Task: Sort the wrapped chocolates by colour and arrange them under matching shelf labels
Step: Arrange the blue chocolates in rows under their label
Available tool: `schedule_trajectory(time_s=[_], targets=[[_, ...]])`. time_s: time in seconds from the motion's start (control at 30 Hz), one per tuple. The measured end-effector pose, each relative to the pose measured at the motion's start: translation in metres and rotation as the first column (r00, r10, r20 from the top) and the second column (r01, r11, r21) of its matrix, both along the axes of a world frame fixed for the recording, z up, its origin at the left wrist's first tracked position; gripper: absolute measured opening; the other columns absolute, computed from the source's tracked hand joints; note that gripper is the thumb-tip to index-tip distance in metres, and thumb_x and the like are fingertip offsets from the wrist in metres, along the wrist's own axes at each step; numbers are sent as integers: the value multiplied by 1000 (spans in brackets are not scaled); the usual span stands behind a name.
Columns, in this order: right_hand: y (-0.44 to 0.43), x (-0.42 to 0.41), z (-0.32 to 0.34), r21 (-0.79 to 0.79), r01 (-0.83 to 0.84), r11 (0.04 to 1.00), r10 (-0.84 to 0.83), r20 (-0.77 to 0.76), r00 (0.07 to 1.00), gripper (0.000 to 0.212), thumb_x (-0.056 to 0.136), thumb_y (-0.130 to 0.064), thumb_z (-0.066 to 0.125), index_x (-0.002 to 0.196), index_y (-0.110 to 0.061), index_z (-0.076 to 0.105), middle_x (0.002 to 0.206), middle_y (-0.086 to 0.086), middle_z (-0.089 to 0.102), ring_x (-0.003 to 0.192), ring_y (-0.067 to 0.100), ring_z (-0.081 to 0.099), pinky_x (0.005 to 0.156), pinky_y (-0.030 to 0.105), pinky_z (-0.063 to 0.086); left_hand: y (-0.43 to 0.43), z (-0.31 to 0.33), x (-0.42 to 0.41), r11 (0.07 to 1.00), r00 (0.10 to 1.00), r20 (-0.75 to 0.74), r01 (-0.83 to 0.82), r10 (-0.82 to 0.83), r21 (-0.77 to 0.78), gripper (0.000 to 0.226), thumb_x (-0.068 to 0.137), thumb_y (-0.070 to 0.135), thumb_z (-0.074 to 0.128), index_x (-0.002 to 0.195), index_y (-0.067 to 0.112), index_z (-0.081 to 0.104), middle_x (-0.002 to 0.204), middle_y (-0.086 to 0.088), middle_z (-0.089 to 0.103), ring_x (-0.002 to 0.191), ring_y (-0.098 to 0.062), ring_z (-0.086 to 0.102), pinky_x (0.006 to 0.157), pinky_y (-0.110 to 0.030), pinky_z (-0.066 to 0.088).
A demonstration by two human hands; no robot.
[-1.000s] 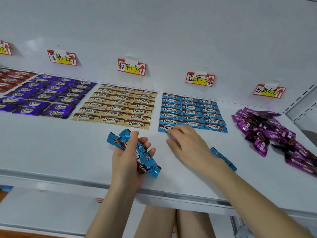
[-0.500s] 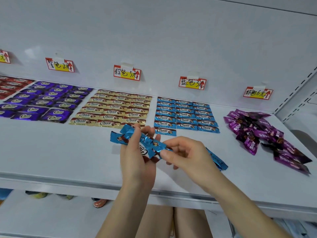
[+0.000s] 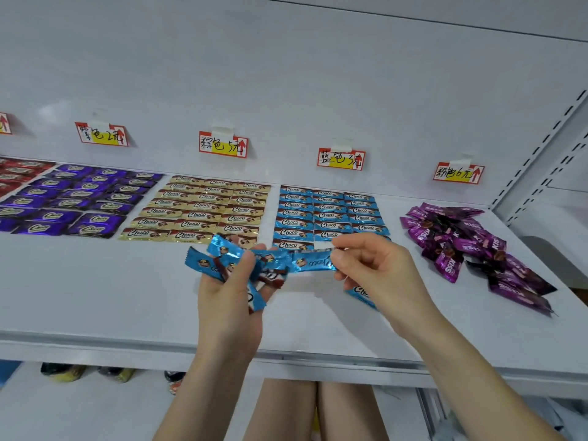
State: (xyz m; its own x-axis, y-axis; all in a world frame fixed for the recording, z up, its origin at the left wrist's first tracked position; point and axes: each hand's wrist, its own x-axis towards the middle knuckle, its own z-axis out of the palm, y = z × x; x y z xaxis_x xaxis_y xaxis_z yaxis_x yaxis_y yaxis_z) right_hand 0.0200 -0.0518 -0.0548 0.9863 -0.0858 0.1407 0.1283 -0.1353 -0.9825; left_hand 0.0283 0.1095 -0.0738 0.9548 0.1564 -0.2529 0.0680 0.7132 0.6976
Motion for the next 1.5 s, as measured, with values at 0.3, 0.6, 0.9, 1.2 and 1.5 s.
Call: schedule_trajectory(time_s=[0.3,0.6,0.9,1.2,1.5], targets=[[-16,0,6,-81,-53,995,54,12,998,16,84,-6,61,87,-22,63,64,-12,67,58,1,59,55,15,50,-10,-1,-6,906,949,29,290,-314,308,17,83,25,60,99,25,60,78,5,74,70,-13,71,49,-26,54],[-27,-2,-3,-256,-143,956,152,16,988,26,79,-15,69,93,-35,60,98,-8,64,84,4,63,67,20,54,-18,0,-2,863,942,11,303,-335,404,11,88,18,60,98,22,60,75,1,74,64,-10,70,42,-22,49],[-23,1,-16,-441,103,892,-1,224,974,15,92,-21,53,92,-12,64,84,-8,67,79,1,60,68,16,49,-23,-2,2,890,954,48,256,-295,378,4,86,19,59,83,19,59,68,0,71,67,-13,71,54,-27,56],[3,0,-21,235,75,969,-43,-139,989,15,93,-21,50,95,-10,60,96,1,70,90,11,67,77,26,55,-36,-9,-3,841,929,105,267,-354,469,28,80,10,68,106,17,63,94,-2,73,85,-19,71,68,-32,59],[-41,12,10,-611,-130,781,300,185,936,43,83,5,59,104,-33,56,127,-23,45,123,-3,40,102,13,33,-17,-1,11,654,808,-42,505,-587,564,22,79,-2,66,90,15,56,65,-1,71,58,-10,69,47,-19,50]])
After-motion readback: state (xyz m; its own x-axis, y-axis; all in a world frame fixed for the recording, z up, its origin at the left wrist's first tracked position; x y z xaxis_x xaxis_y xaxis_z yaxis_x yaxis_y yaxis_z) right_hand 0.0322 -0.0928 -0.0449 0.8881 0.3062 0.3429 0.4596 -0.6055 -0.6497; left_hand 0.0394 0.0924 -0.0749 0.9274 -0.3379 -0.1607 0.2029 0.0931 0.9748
